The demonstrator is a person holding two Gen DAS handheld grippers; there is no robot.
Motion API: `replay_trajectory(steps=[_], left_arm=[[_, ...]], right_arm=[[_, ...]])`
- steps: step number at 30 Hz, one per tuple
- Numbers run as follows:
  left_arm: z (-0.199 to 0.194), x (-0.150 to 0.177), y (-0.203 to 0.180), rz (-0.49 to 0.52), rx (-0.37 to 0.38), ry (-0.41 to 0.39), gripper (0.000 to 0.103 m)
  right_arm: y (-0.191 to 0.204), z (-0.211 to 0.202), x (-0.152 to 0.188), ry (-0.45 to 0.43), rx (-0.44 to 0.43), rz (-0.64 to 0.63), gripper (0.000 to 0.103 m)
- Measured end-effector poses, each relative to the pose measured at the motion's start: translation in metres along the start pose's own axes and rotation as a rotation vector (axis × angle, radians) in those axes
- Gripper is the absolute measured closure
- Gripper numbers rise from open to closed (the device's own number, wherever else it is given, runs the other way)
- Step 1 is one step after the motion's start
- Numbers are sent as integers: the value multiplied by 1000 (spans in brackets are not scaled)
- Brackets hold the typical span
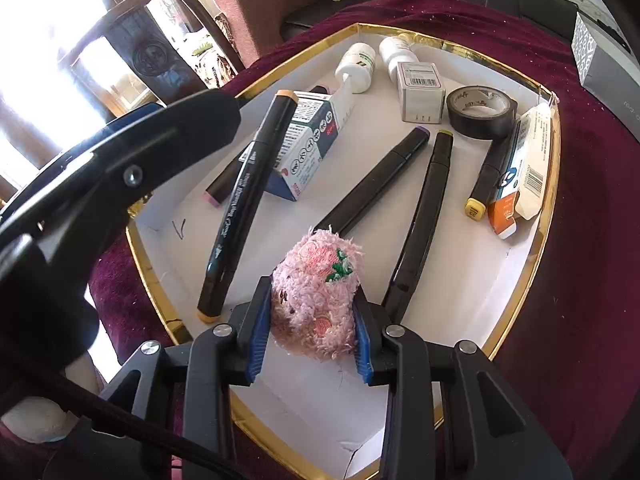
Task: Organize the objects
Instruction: 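Open the left tool over the tray while the right tool releases the plush toy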
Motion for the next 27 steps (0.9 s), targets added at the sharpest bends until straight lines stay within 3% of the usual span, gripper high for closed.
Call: replay_trajectory(steps=[10,16,20,23,27], left_arm=[[-15,-4,-4,8,-41,-19,43],[-25,-3,-10,21,-65,-27,39],[-29,-3,-20,45,-76,-27,39],[-32,-2,-30,70,-80,-27,39],[-35,-1,-44,101,-80,-24,38]], right_arm=[[14,-19,8,-36,-52,-16,69],[13,-36,11,-74,-84,-6,64],[7,-48,12,-103,-97,18,63],[-3,-58,14,-130,-104,48,54],[-19,-70,19,-160,-120,93,53]])
Point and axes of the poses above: each gripper's, at about its wrist camera, not at the fingertips, and z roughly the way its jaws point, y to its left, x to its underside, the point moved 9 cm from there along z, roughly the way its jaws point, and after that the axes turned 5 degrees about y, right-handed, at the moved point
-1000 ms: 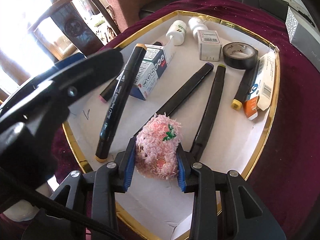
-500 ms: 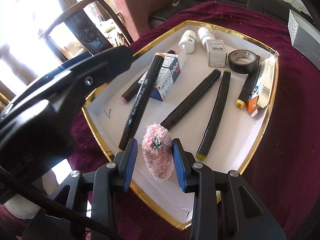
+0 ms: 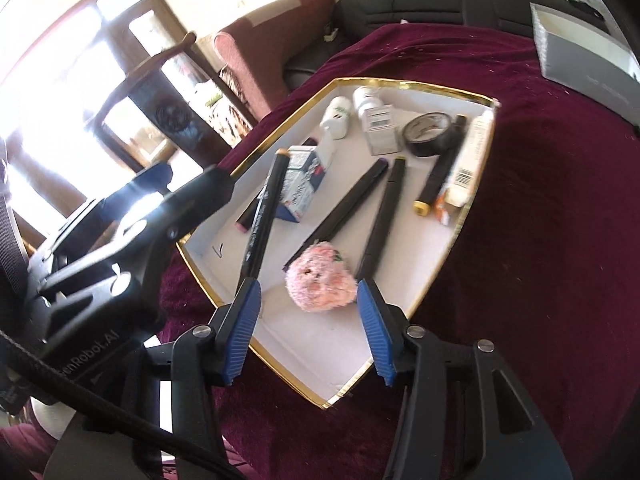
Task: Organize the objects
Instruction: 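Open the left tool over the tray while the right tool releases the plush toy, then withdraw the left tool from the tray while the right tool grasps the white-red medicine box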
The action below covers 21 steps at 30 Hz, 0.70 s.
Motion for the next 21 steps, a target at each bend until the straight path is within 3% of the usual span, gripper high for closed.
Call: replay_trajectory(steps=[7,14,18,21], left_arm=[[0,-3,-34,57,19,10,36],[19,-8,-106,109,202,105,35],[30,-3,-153,168,289,155,35],[34,-2,-177,185,333,175,35]], right_arm=[[-43,-23,5,-48,2,95,53],[-134,-71,13,-141,74,272,54],[-216,-118,22,-222,220,413,54],[-285,-158,27,-293,405,516,52]])
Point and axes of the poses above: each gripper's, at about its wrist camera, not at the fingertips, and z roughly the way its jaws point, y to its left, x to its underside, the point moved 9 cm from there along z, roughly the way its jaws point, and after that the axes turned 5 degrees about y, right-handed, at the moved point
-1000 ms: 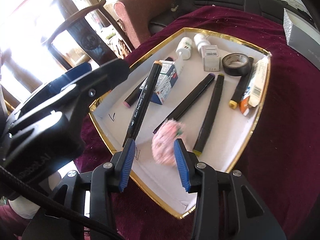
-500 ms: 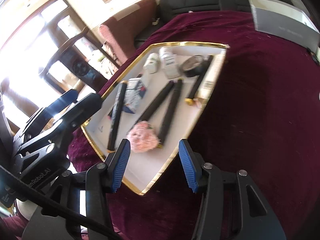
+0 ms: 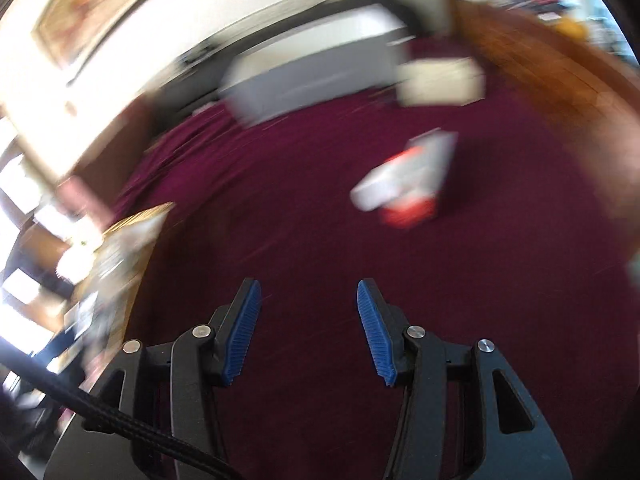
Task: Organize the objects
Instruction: 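Withdraw the left tool from the tray while the right tool grasps the white-red medicine box, then grasp the orange-capped white bottle with the left tool while the right tool holds the box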
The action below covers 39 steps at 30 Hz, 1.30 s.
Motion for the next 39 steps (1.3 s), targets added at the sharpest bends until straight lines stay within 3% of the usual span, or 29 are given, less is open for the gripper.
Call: replay_trajectory(steps=[3,9,14,15,17,23,31,39], left_arm=[[10,-9,-14,3,35,15,35],[23,-28,-30,13,50,16,35],[38,-45,-37,20,50,13,35],[41,-49,-38,21,56,9,35],[48,-56,-42,25,59,0,35],[92,-81,-70,83,92,21,35],[156,-114,-137,309,80,17,35],[211,-123,-171,391,81,63,35]], right_arm=[[-53,9,-35,-11,80,108,51],[-68,45,-70,25,100,181,52],[-72,77,-74,72,175,175,54],[-70,80,-74,65,155,173,55],[-72,76,-70,64,155,174,73],[-105,49,-57,-9,236,201,77],[-132,49,-46,-40,63,308,79],[-136,47,-46,-41,2,358,79]])
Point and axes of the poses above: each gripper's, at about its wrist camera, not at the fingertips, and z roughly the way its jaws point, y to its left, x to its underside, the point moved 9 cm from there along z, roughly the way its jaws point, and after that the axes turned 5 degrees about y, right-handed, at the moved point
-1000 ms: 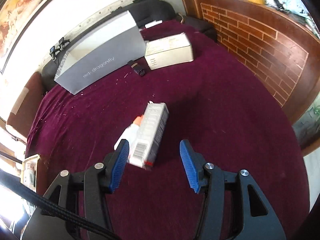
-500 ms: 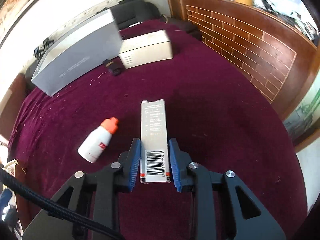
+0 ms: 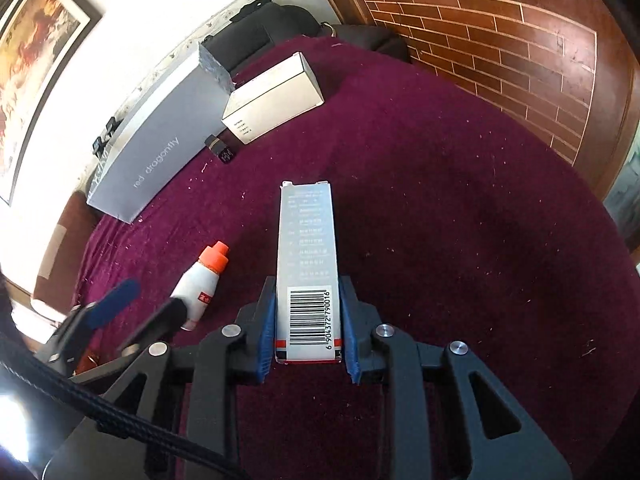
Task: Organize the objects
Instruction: 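Grasp the orange-capped white bottle with the left tool while the right tool holds the box, then carry the orange-capped bottle and medicine box over the tray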
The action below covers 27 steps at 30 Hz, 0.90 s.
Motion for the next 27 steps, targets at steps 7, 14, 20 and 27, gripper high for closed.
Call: replay_trajectory(steps=[7,14,20,27], left_arm=[[19,4,-11,-11,44,51,80],[-1,18,1,-143,77,44,80],[-62,43,20,-223,86,-22,80],[-144,98,65,-332,56,-87,80]], right_arm=[[1,2,-1,2,-11,16,78],[2,3,-1,-6,13,-3,78],[5,3,0,-14,31,-40,78],[16,5,7,-17,29,-95,78]])
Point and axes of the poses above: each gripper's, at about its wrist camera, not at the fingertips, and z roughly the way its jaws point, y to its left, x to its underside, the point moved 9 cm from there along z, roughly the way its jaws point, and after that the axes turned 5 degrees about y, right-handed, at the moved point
